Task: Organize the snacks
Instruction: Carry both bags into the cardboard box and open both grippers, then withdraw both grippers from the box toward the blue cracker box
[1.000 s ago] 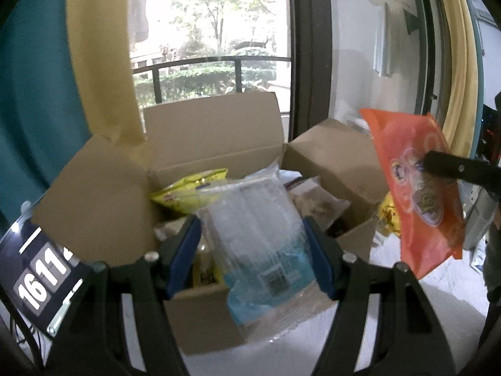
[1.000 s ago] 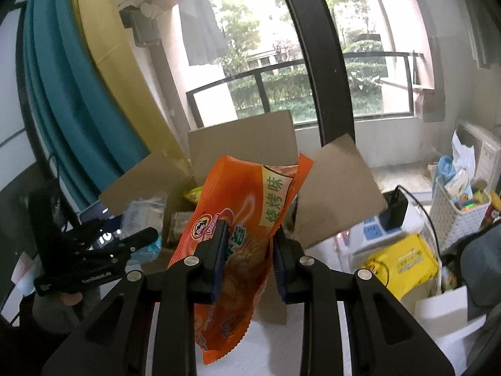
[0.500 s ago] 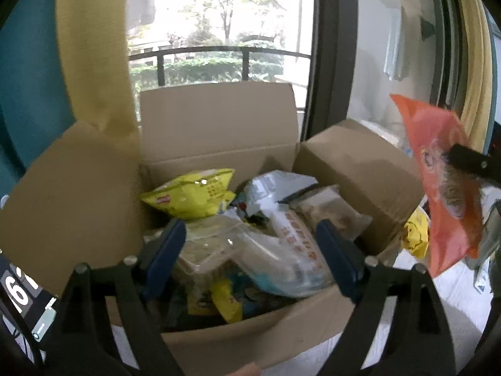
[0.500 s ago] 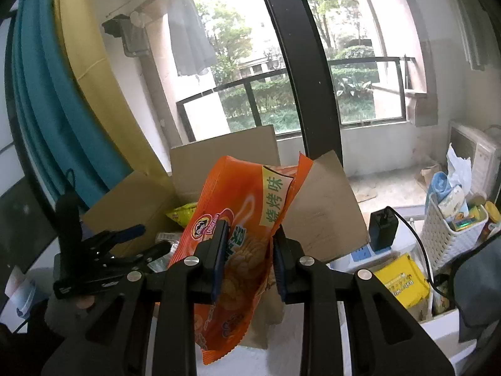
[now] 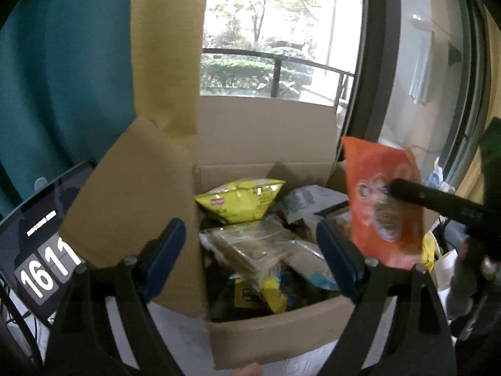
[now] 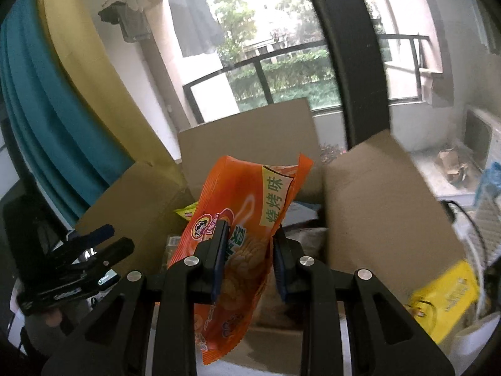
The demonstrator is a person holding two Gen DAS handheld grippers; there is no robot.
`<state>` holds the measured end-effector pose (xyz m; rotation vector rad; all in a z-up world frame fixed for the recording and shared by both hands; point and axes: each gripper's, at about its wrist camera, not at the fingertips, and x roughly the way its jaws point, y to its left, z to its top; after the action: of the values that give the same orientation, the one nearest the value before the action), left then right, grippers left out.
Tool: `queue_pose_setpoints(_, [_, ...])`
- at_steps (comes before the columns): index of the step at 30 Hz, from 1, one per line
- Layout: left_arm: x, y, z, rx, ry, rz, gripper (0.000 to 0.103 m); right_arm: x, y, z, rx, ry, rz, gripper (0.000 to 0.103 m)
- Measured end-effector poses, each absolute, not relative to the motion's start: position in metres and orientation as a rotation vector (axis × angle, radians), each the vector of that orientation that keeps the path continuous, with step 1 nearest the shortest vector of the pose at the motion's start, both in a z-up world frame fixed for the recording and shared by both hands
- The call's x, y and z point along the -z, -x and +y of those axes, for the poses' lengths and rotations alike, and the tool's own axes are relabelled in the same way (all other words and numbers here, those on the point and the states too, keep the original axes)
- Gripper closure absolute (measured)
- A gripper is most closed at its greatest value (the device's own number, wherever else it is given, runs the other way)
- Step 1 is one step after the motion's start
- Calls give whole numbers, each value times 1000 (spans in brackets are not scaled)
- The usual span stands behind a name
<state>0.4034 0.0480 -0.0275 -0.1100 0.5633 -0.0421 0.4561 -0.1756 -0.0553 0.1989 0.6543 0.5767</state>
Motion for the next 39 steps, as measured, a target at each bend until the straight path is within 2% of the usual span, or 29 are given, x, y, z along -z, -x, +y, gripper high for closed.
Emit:
queue_pose_setpoints(7, [23, -400, 59, 39, 137, 549, 17, 63, -494, -138, -558, -245, 715, 73])
queue_pose_setpoints(9, [21, -399, 59, 43, 136, 551, 17, 72, -507, -128, -519, -222, 776, 52])
queue_pose_setpoints(10, [20, -398, 59, 45, 134, 550, 16, 73, -507, -128, -519, -230, 777, 35])
queue_pose_setpoints(11, [19, -396, 59, 45, 135, 546, 16, 74, -505, -128, -512, -231, 764, 32])
queue_pose_setpoints(39, [13, -282, 17, 117, 118, 538, 16, 38, -344, -178, -539, -102, 666, 33])
